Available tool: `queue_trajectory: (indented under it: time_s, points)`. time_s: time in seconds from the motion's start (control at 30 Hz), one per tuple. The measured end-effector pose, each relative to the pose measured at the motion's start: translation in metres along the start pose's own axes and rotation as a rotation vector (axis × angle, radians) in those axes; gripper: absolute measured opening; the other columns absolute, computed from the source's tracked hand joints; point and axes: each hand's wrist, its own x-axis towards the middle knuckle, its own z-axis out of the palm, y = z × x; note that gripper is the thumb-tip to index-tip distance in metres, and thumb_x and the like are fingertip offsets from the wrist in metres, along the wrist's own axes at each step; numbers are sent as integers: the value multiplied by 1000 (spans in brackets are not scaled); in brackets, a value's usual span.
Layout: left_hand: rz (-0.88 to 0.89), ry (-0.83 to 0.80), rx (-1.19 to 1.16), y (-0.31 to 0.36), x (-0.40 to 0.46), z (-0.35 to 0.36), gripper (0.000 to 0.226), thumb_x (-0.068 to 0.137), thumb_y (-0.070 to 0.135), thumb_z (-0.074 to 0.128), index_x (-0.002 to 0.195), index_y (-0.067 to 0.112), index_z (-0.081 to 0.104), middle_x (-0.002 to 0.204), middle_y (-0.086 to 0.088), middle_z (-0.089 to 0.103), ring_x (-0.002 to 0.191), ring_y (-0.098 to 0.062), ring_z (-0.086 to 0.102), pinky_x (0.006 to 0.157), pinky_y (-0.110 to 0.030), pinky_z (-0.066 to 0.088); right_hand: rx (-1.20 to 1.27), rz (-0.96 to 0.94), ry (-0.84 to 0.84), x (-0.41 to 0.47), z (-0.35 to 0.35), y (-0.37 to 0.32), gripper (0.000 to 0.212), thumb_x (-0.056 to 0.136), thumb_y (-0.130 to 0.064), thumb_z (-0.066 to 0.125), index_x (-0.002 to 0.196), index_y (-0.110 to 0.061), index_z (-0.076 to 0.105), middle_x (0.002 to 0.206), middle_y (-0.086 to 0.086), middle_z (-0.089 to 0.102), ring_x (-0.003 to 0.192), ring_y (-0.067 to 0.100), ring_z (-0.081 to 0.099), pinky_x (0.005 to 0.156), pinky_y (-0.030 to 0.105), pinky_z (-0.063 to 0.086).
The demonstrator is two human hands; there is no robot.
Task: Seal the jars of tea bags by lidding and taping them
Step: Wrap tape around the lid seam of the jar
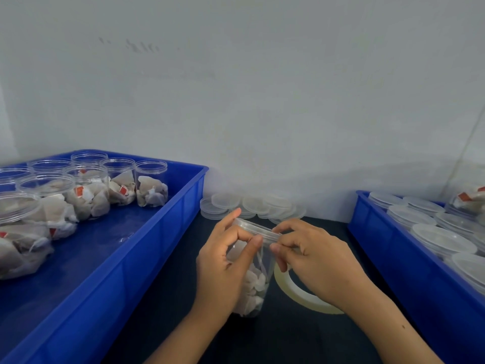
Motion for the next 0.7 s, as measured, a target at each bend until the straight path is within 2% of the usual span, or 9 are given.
queue_trajectory:
  time_s: [0.1,0.2,0.33,0.47,0.57,0.7]
  points:
    - [19,25,27,2,0,0,34,76,51,61,76,18,69,137,18,53,125,12,45,101,-19,36,-35,-7,11,0,0,-2,46,98,-46,43,53,-38,40,119,-27,49,86,4,55,71,25,45]
    - [60,63,64,2,1,1,35,76,52,61,72,18,67,132,16,58,121,10,49,101,-24,41,-54,-9,24,-1,0,-3,46,98,-47,42,53,-39,37,118,-26,50,85,5,55,69,23,45]
    - [96,101,122,4,2,0,30,80,49,61,70,21,62,123,26,59,118,8,54,96,-24,48,-83,-5,40,-2,1,-3,46,99,-48,40,55,-37,33,115,-23,51,81,6,54,64,22,42]
    - [215,127,181,3,2,1,20,86,38,62,78,19,66,120,26,58,116,6,57,91,-19,50,-95,-3,37,-2,1,-4,46,99,-47,39,55,-36,32,114,-21,51,79,7,54,64,24,43]
    - [240,138,199,3,1,2,17,89,32,60,80,19,65,119,31,54,113,7,58,85,-9,47,-66,2,38,-2,1,-4,46,99,-46,40,54,-36,34,112,-21,52,79,8,54,66,25,45]
    - [251,144,227,2,1,2,19,91,32,56,80,18,63,123,26,53,108,11,58,82,-6,45,-34,7,43,-2,1,-3,46,98,-47,41,54,-35,37,109,-21,52,80,8,54,67,26,45]
